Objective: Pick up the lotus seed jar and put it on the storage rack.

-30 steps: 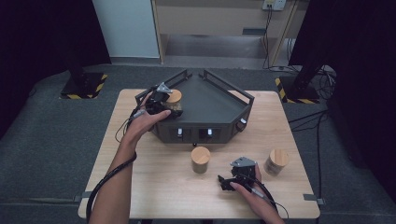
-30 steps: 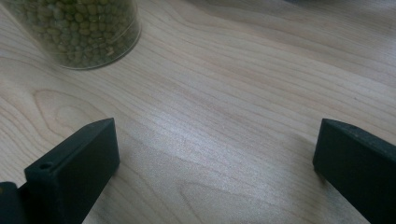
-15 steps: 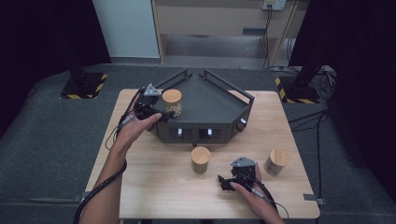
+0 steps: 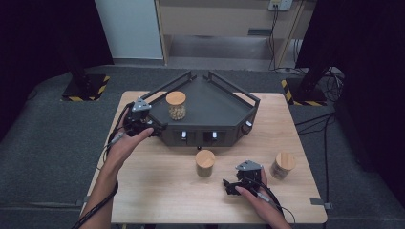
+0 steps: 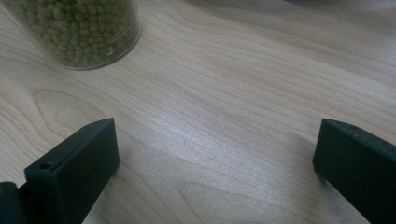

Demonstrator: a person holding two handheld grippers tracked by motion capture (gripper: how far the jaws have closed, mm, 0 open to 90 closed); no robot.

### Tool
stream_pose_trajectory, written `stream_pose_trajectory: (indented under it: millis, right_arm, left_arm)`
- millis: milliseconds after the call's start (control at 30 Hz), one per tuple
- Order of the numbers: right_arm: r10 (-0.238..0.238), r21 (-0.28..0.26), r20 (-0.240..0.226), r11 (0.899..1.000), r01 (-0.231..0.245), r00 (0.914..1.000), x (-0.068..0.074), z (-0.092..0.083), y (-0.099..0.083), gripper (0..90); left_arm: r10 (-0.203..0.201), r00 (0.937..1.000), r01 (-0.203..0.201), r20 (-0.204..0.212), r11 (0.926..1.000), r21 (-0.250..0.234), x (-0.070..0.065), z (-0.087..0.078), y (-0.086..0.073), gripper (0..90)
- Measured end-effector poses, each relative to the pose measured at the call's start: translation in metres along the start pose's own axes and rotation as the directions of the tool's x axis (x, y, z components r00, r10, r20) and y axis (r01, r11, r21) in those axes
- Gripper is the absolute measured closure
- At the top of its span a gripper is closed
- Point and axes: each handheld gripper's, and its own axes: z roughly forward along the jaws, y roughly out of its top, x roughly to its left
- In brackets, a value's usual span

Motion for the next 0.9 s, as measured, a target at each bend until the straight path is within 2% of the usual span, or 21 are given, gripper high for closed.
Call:
stream_pose_trajectory:
  millis: [100,233,467,600,900]
  right_arm:
    - [0.000,0.000,0.000,1.000,0.000,1.0000,0.000,0.000,0.000,0.4]
    - [0.000,0.000,0.000,1.000,0.000,1.0000,0.000,0.000,0.000,0.4]
    - [0.000,0.000,0.000,1.000,0.000,1.0000,0.000,0.000,0.000,0.4]
    - [0.000,0.000,0.000,1.000,0.000,1.0000,0.000,0.000,0.000,0.4]
    - [0.000,0.000,0.000,1.000,0.000,1.0000,0.000,0.000,0.000,0.4]
  left_arm:
    - [-0.016,0.9998,0.016,-0.008,0.9999,-0.005,-0.002,-0.006,-0.009,5.2]
    - [-0.017,0.9997,0.017,-0.017,0.9996,0.022,-0.004,-0.011,-0.019,5.2]
    - [-0.027,0.9995,0.027,-0.015,0.9992,0.030,-0.010,-0.018,-0.036,5.0]
    - [-0.036,0.9992,0.036,-0.018,0.9983,0.046,-0.012,-0.019,-0.043,4.8]
    - [-0.057,0.9981,0.058,-0.024,0.9963,0.063,-0.024,-0.017,-0.067,4.5]
